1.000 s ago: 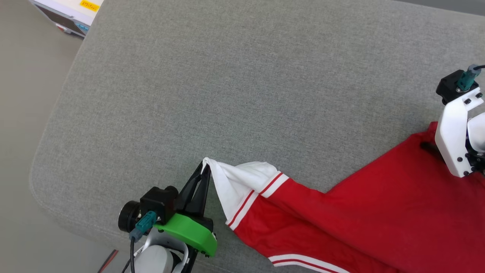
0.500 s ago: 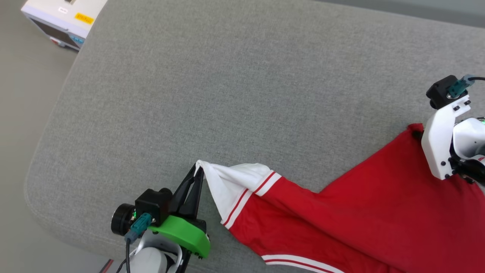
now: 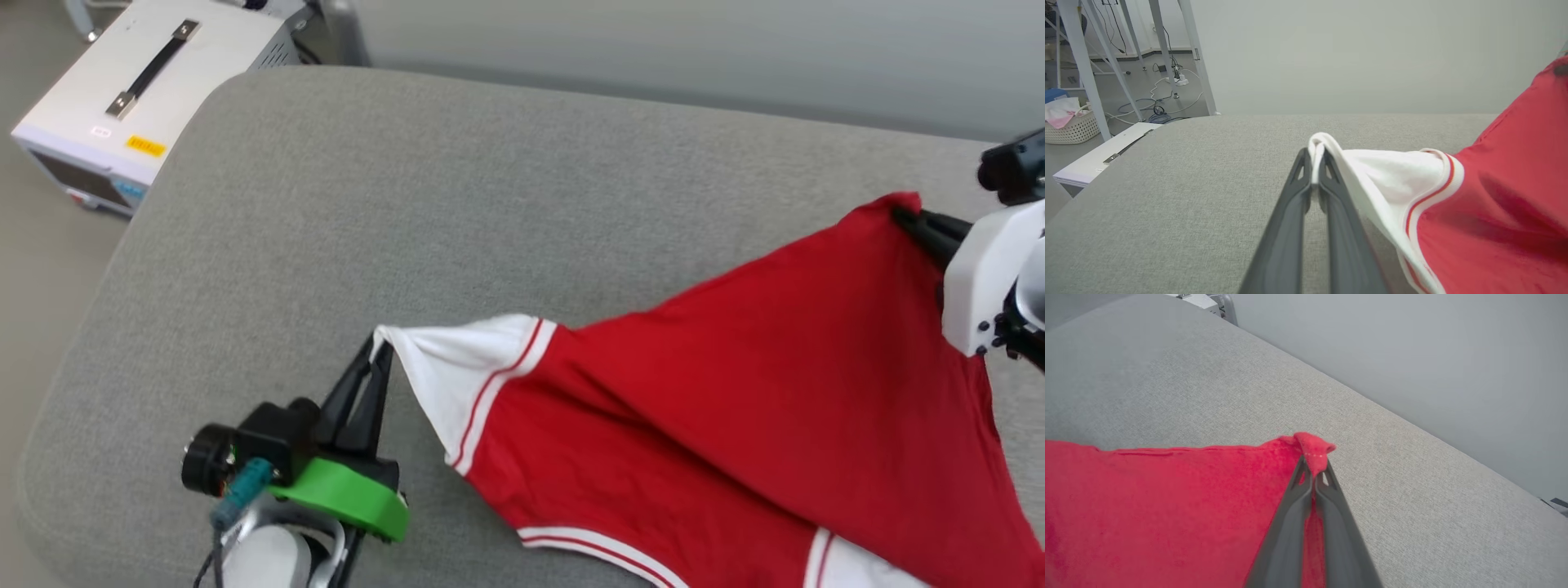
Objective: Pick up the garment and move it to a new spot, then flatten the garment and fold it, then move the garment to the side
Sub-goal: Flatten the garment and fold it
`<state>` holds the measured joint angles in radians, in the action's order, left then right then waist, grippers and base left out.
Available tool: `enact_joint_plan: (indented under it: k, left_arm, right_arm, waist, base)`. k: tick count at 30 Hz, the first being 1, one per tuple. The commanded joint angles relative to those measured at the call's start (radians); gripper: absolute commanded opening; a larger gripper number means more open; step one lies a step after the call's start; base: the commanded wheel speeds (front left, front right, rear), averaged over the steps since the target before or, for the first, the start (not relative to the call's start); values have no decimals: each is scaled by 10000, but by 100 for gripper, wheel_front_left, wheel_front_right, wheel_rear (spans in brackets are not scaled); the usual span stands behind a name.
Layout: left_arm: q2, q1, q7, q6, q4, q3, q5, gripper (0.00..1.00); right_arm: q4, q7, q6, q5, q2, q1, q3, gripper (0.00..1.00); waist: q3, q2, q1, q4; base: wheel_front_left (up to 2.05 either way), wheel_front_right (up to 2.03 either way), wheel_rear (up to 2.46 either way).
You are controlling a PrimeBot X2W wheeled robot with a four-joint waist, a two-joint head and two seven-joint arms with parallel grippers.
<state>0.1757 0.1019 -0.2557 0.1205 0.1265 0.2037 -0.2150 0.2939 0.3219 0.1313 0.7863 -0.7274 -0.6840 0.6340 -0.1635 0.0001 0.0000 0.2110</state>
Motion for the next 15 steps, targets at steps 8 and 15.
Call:
enact_joint_plan:
  k: [8, 15]
  left_arm:
    - [603, 1555, 416, 74, -1109, -177, -494, 0]
    - [1183, 3496, 1075, 91, -1897, -51, -750, 0]
  right_arm:
    - [-561, -1044, -6, -549, 455, 302, -1508, 0]
    - [-1324, -1144, -6, -1216, 767, 103, -2816, 0]
  waist:
    - [1019, -1, 0, -1064]
    - [1042, -1, 0, -1424]
  base:
    - [0, 0, 0]
    - [0, 0, 0]
